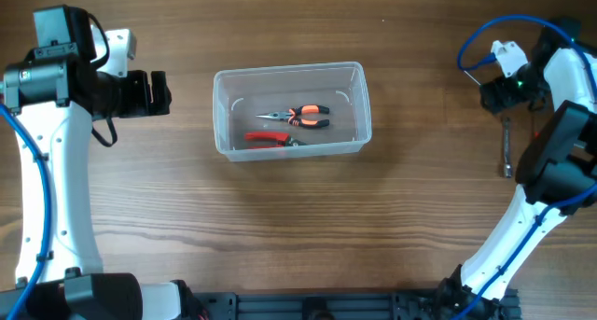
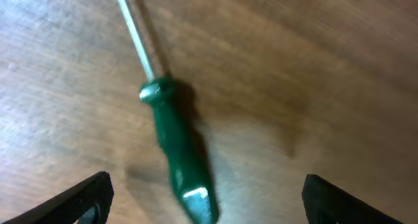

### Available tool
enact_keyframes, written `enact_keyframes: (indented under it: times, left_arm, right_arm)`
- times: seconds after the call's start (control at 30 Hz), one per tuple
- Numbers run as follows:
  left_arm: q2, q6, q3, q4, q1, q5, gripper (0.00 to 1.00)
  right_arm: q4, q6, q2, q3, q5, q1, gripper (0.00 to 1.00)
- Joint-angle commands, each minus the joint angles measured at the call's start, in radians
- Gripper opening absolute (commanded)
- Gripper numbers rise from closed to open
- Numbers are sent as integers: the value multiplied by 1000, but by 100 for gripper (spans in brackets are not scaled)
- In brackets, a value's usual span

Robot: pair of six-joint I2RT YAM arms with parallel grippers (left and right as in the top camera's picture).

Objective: Pack container
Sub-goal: 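Move the right gripper to the green-handled screwdriver and grasp it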

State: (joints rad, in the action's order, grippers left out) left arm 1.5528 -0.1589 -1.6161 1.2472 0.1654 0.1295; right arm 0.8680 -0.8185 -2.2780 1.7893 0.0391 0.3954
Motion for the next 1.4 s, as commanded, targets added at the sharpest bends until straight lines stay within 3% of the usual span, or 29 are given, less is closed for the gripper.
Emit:
enact_keyframes:
  times: [0.0, 0.13, 0.53, 0.83, 1.03, 1.2, 1.37]
  left_arm:
    - [-6, 11, -15, 0, -14, 19, 100]
    - [-6, 18, -15, 1, -14, 19, 100]
    - [-6, 19, -15, 6, -14, 20, 100]
    - [-6, 33, -15, 19, -14, 19, 100]
    - [-6, 33, -15, 41, -14, 19, 100]
    - [-6, 33, -15, 52, -14, 19, 100]
    - [-6, 33, -15, 52, -14, 19, 100]
  right_arm:
    - [-13, -117, -21, 2, -19, -52, 93]
    - [-19, -202, -23, 2, -14, -98, 95]
    - [14, -208, -23, -12, 48, -59, 94]
    - [-67, -201, -23, -154, 67, -59, 92]
    - [-79, -176, -23, -154, 74, -59, 81]
    - [-94, -63, -23, -154, 124, -59, 80]
    - [-87, -45, -23, -154, 122, -59, 66]
